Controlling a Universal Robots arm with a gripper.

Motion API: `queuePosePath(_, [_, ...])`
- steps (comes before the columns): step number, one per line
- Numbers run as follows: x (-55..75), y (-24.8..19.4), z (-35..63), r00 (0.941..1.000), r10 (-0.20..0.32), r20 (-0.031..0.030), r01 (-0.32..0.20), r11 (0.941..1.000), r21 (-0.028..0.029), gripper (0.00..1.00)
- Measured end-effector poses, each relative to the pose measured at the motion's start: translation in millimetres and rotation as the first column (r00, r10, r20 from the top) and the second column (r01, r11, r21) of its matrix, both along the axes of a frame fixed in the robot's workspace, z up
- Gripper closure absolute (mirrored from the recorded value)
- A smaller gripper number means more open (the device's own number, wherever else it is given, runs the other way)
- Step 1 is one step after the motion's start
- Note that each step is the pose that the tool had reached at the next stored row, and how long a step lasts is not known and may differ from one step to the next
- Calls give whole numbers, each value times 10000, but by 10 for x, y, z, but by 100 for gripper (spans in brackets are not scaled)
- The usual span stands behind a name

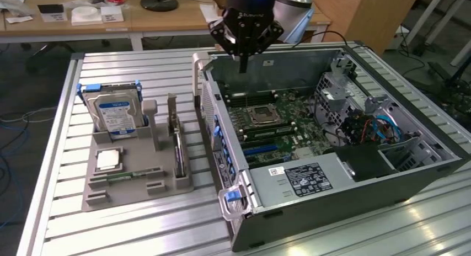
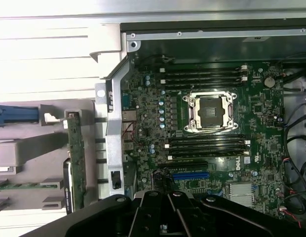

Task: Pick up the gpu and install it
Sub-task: 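Reach for the gpu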

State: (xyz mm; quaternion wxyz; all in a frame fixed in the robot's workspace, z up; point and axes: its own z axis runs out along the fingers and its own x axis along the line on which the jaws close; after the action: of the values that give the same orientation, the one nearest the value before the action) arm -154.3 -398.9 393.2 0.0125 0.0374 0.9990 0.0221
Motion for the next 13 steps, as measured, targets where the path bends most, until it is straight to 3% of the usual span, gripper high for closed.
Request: queuePosePath(13, [-70,0,-2,10000,0,-1,0,10000,1,89])
